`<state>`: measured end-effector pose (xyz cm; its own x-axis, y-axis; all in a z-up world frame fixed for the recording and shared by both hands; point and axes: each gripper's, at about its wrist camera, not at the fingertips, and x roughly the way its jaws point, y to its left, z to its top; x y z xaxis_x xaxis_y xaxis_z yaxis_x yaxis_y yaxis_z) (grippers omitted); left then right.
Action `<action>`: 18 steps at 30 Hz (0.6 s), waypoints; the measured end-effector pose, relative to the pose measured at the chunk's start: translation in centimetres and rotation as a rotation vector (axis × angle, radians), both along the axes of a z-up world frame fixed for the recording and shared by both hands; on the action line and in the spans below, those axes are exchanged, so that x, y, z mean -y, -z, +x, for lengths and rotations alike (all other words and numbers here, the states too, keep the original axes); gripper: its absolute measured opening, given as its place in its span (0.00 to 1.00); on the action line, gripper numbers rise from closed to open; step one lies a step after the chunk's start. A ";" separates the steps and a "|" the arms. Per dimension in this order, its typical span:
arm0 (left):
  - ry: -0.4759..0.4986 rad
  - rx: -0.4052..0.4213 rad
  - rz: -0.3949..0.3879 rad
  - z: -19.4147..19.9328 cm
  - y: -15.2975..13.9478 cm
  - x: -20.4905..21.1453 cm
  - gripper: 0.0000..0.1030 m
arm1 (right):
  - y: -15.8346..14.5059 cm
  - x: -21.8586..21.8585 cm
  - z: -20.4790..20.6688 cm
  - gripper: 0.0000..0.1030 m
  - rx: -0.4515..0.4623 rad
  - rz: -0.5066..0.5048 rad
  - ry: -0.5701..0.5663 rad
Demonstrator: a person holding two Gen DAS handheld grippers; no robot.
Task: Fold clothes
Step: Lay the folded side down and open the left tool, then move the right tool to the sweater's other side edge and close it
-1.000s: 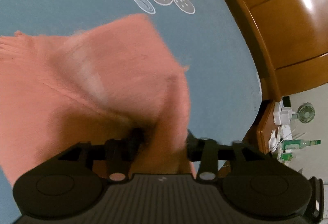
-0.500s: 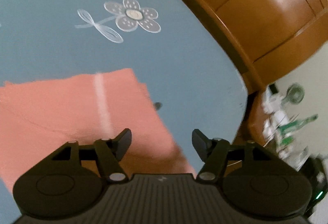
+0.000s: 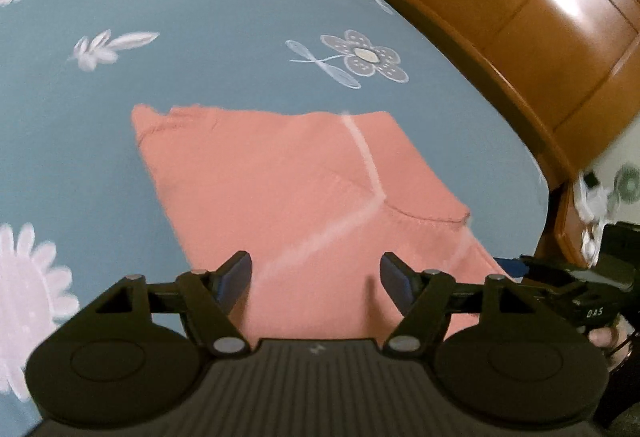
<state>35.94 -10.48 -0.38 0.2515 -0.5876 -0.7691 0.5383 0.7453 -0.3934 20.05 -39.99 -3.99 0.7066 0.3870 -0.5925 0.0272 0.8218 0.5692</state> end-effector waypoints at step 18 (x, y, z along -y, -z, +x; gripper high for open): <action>-0.081 -0.013 -0.055 -0.1 0.8 -0.2 0.77 | 0.1 0.8 6.1 0.90 0.040 0.059 -0.035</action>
